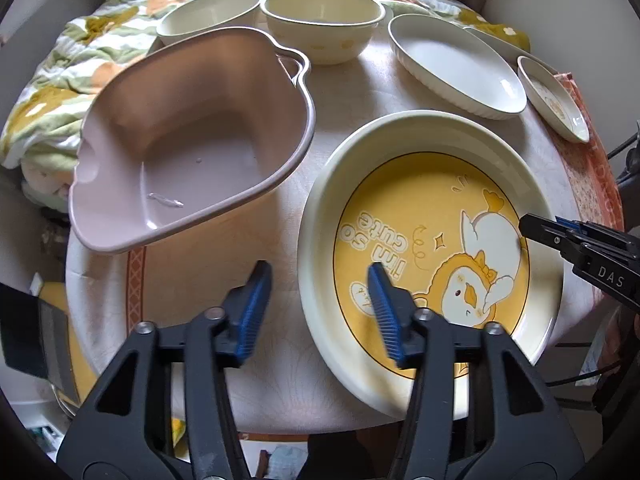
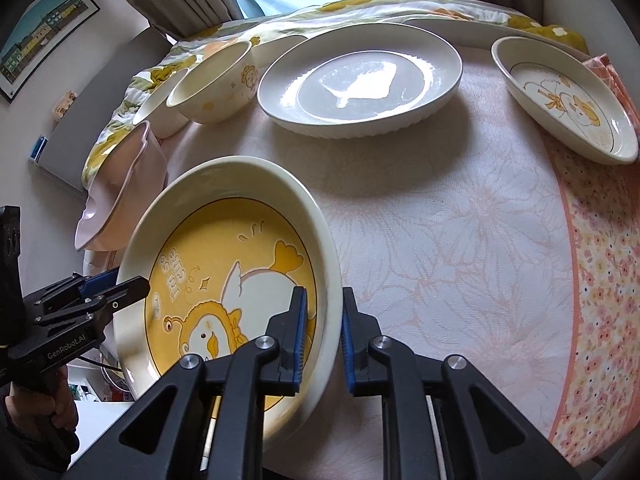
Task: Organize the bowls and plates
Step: 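Lower the yellow duck bowl onto the cloth and open both tools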
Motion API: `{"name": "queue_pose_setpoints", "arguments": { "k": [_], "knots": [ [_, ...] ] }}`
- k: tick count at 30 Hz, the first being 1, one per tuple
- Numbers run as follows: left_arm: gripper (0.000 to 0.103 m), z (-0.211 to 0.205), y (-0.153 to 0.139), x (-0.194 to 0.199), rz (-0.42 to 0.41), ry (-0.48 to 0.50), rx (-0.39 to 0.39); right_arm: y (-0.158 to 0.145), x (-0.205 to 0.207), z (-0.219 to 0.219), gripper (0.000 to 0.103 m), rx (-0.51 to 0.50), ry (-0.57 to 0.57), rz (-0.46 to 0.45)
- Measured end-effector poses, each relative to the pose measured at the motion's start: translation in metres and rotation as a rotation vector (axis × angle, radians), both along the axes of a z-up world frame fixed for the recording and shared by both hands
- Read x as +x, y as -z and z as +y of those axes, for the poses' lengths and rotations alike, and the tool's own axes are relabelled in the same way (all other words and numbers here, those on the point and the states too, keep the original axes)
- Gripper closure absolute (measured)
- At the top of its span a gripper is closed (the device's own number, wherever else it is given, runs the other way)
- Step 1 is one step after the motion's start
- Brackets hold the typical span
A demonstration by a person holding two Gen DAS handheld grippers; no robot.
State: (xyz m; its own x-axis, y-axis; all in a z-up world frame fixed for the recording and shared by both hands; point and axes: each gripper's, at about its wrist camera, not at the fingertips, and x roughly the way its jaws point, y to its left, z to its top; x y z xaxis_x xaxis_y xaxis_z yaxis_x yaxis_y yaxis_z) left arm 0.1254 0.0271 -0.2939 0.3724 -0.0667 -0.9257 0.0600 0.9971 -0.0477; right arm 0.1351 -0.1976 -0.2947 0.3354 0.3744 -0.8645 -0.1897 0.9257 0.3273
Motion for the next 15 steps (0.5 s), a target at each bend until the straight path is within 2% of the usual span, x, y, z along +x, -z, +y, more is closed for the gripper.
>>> {"name": "queue_pose_setpoints", "arguments": {
  "k": [1,2,3,4,5,6,8,11,15],
  "knots": [
    [0.032,-0.001,-0.003,-0.003,-0.013,-0.003,0.005,-0.001,-0.001,0.001,0.081,-0.009,-0.008,-0.009],
    [0.023,-0.001,-0.005,-0.006,-0.024,-0.005,0.011,-0.003,-0.001,0.000,0.071,-0.012,-0.013,-0.017],
    [0.020,-0.002,-0.007,-0.008,-0.031,-0.005,0.019,-0.003,-0.002,0.000,0.051,-0.010,-0.011,-0.023],
    [0.017,-0.003,-0.009,-0.010,-0.037,-0.004,0.028,-0.004,-0.004,-0.002,0.039,-0.008,-0.008,-0.029],
    [0.016,-0.004,-0.012,-0.013,-0.043,-0.004,0.037,-0.004,-0.005,-0.004,0.015,-0.004,-0.001,-0.038],
    [0.016,-0.005,-0.014,-0.016,-0.044,-0.002,0.042,-0.005,-0.008,-0.006,0.002,-0.005,0.006,-0.046],
    [0.016,-0.006,-0.027,-0.023,-0.070,0.010,-0.002,-0.010,-0.013,-0.011,0.001,-0.022,0.017,-0.063],
    [0.016,-0.010,-0.061,-0.035,-0.161,0.045,-0.086,-0.025,-0.021,-0.018,0.001,-0.061,0.016,-0.094],
    [0.011,-0.028,-0.102,-0.033,-0.213,0.099,-0.096,-0.066,-0.030,-0.035,0.001,-0.059,0.051,-0.185]
  ]
}}
